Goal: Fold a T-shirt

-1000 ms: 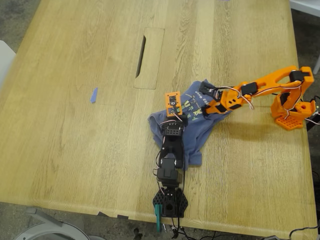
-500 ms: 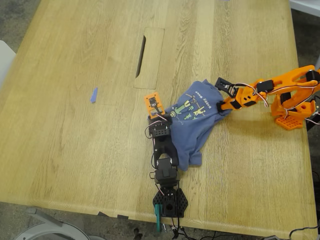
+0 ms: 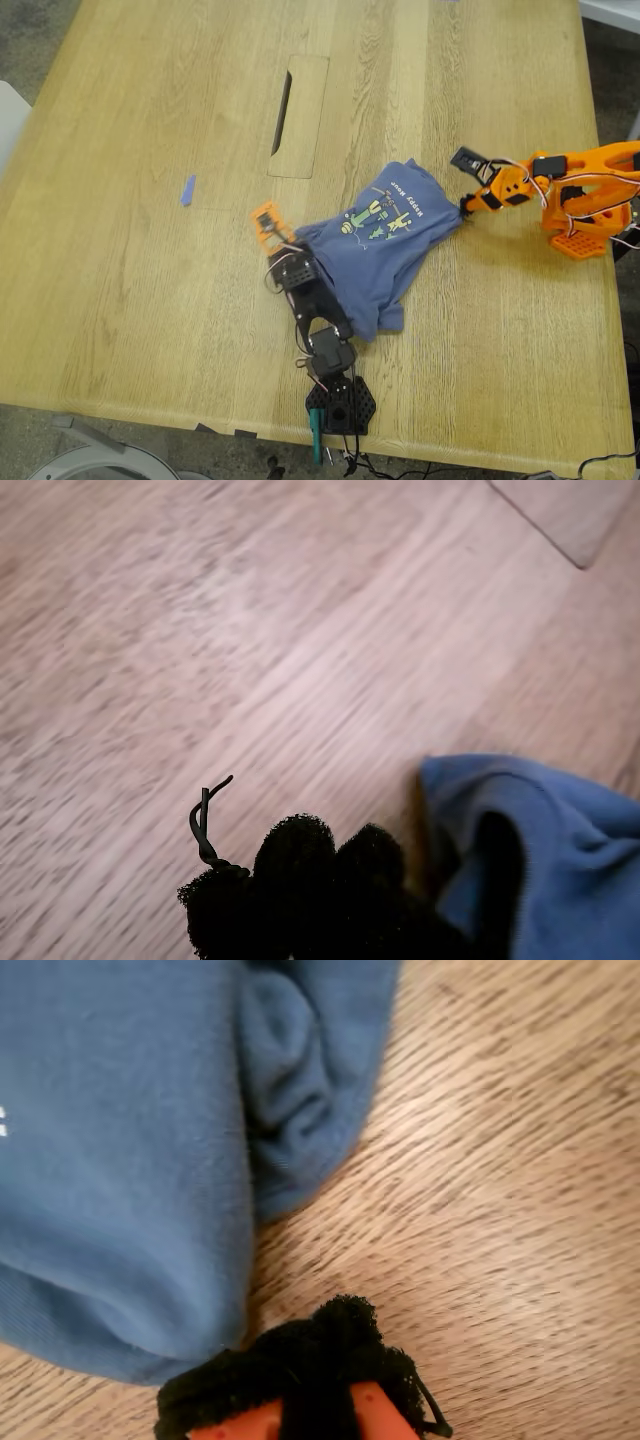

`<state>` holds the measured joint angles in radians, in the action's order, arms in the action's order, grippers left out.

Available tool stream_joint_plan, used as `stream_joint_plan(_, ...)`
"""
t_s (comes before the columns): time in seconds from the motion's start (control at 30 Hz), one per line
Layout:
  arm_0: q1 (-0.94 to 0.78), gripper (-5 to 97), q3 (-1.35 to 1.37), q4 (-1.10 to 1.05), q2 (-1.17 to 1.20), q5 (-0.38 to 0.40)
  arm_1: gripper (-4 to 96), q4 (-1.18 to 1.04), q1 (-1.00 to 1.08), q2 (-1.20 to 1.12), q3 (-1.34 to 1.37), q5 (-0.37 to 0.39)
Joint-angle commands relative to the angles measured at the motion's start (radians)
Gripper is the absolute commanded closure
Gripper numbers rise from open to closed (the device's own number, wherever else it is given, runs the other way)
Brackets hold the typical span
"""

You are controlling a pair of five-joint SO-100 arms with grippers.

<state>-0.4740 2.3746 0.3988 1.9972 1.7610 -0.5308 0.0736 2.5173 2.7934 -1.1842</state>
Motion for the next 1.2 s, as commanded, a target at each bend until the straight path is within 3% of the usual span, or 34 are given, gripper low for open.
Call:
stream_joint_plan(0.0,-0.048,92,0.012,0.026,0.140,-0.003,91.4,-0.017,0.061,0.052,0.005,-0.008)
stream_joint_plan(0.4,-0.325,92,0.324,0.178,0.541,-0.028,91.4,-0.178,0.459,0.282,0.150,-0.074)
stream_joint_plan(0.63,-0.597,92,0.541,0.397,0.963,-0.029,91.4,-0.531,0.877,0.861,0.347,-0.115)
stream_joint_plan(0.73,-0.741,92,0.643,0.540,1.230,-0.020,91.4,-0.571,1.124,0.887,0.345,-0.120)
stream_joint_plan(0.83,-0.894,92,0.695,0.885,1.571,-0.044,91.4,-0.541,1.350,0.884,0.337,-0.127)
stream_joint_plan(0.93,-0.992,92,0.693,0.870,1.592,-0.034,91.4,-0.572,1.554,0.885,0.379,-0.153)
stream_joint_plan(1.07,-1.101,92,0.692,0.908,1.614,-0.141,91.3,-0.575,1.747,0.888,0.443,-0.158)
stream_joint_plan(1.17,-1.112,92,0.689,0.945,1.614,-0.106,91.3,-0.600,1.845,0.888,0.471,-0.137)
